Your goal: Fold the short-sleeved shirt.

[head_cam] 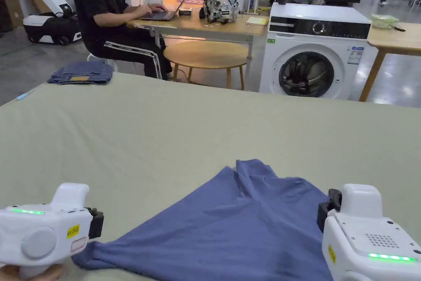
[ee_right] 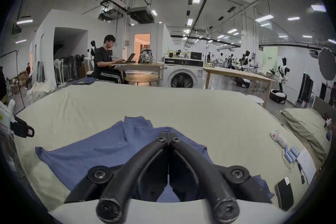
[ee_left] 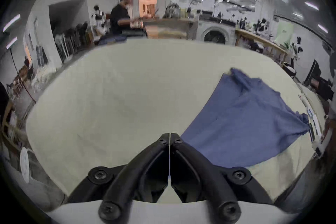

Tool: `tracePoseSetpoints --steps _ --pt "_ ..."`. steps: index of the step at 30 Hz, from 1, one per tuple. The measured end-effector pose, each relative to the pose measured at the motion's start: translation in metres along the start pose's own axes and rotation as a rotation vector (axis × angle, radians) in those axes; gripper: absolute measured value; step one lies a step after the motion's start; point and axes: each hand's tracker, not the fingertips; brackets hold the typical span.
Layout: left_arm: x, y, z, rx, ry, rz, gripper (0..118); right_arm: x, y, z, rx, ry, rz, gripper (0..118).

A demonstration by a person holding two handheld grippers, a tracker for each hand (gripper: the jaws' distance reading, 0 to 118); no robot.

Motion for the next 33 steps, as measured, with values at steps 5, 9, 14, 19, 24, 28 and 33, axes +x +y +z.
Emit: tracePoseSetpoints --steps 5,9,14,19,24,28,33 --pt "-0.034 -0.009 -0.028 -0.105 0.023 0.075 30 -0.003 -0.008 -0.006 -0.037 0.008 0.036 0" --pt "-0.046 -0.013 -0.042 -0.148 0.007 0.167 77 -0.002 -0.014 -0.014 -0.058 0.010 0.049 0" --pt "-0.043 -0.021 -0.061 -0.260 0.096 0.231 76 -0.005 -0.015 -0.016 -0.078 0.016 0.069 0" --pt "-0.032 -0.019 -0.066 -0.239 0.142 0.176 66 -0.009 -0.017 -0.022 -0.095 0.019 0.084 0" --pt "-0.022 -0.016 -0.070 -0.241 0.166 0.120 44 -0.017 -0.018 -0.024 -0.109 0.035 0.090 0" --pt "-0.018 -0.013 -0.068 -0.246 0.077 0.110 1 -0.020 -0.026 -0.037 -0.132 0.053 0.084 0" --pt "-0.021 -0.016 -0.063 -0.216 0.062 0.132 0 -0.011 -0.026 -0.057 -0.169 0.064 0.052 0"
